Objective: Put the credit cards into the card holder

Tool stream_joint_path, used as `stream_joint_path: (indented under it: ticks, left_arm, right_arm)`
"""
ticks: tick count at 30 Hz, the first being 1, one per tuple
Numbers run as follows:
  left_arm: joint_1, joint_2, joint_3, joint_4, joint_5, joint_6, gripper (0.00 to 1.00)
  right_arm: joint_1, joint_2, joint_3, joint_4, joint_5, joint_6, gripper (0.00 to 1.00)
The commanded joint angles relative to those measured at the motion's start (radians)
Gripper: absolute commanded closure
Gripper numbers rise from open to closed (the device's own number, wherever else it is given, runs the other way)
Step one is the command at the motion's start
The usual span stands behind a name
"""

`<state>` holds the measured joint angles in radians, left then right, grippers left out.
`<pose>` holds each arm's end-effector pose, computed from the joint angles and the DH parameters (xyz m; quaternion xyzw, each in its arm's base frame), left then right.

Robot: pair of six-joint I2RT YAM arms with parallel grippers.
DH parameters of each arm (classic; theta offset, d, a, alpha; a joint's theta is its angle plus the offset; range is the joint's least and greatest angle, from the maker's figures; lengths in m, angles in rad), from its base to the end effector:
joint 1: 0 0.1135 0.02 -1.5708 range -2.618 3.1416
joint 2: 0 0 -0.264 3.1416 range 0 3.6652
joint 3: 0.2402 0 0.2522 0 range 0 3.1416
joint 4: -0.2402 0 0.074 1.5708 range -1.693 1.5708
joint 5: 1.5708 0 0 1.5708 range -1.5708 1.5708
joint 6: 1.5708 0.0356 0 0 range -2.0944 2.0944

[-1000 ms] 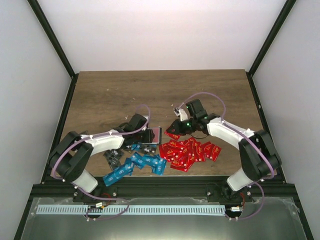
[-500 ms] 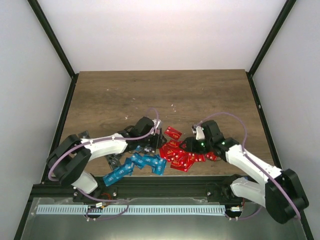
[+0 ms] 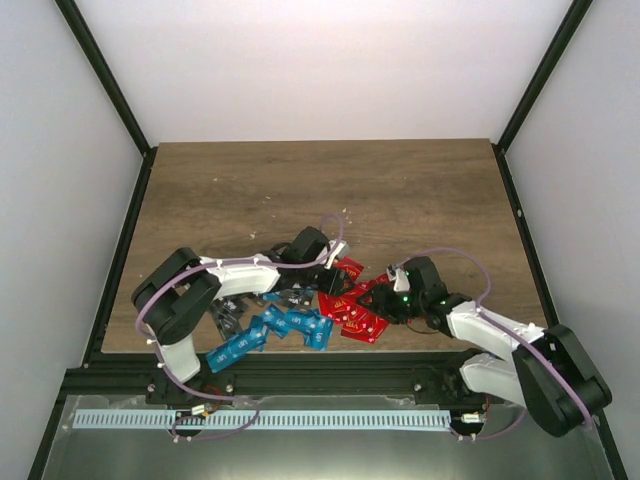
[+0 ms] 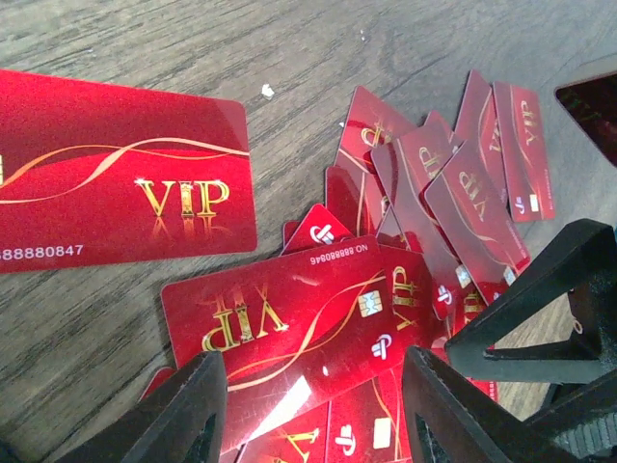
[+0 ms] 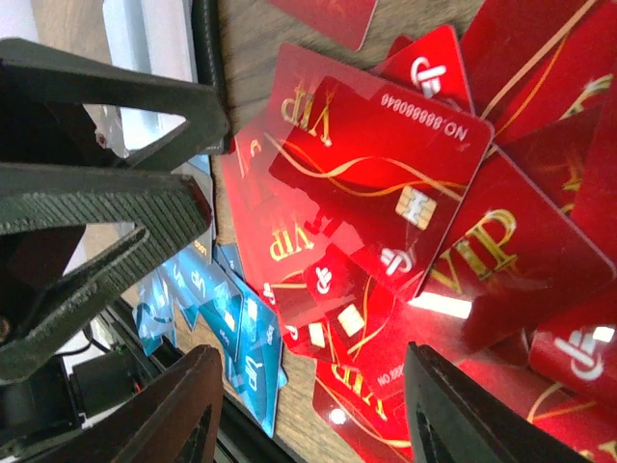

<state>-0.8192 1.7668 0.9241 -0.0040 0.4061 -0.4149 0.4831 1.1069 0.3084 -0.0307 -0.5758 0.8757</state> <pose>0.2286 -0.2652 0.1496 0.2539 0.8830 -0.3545 0.1738 0.1557 0.1035 0.1394 0.0734 0.8966 0.4242 0.1040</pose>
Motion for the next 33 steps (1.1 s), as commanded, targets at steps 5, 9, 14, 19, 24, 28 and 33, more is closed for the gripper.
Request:
stream_joint_path:
  ticks: [5, 9, 14, 19, 24, 28, 33]
  left_arm:
    - [-0.003, 0.073, 0.047, -0.04, 0.025, 0.057, 0.47]
    - [-0.004, 0.094, 0.063, -0.033, 0.014, 0.063, 0.48]
    - [-0.004, 0.097, 0.111, -0.064, -0.006, 0.066, 0.48]
    - [-0.004, 0.11, 0.142, -0.111, -0.039, 0.075, 0.49]
    - [-0.003, 0.142, 0.136, -0.099, -0.024, 0.076, 0.5]
    - [-0.005, 0.172, 0.136, -0.088, -0.017, 0.076, 0.5]
    - [-0.012, 0.182, 0.121, -0.087, -0.031, 0.07, 0.51]
  right_arm:
    - [-0.048, 0.078, 0.007, 0.11, -0.029, 0.007, 0.48]
    - [-0.057, 0.097, 0.009, 0.105, -0.024, -0.002, 0.49]
    - [-0.06, 0.099, 0.006, 0.099, -0.017, -0.01, 0.49]
    - [-0.062, 0.09, 0.005, 0.09, -0.013, -0.016, 0.49]
    - [-0.065, 0.085, 0.005, 0.083, -0.013, -0.017, 0.49]
    - [-0.066, 0.094, 0.002, 0.099, -0.018, -0.015, 0.49]
    - [-0.067, 0.131, 0.005, 0.124, -0.03, -0.01, 0.48]
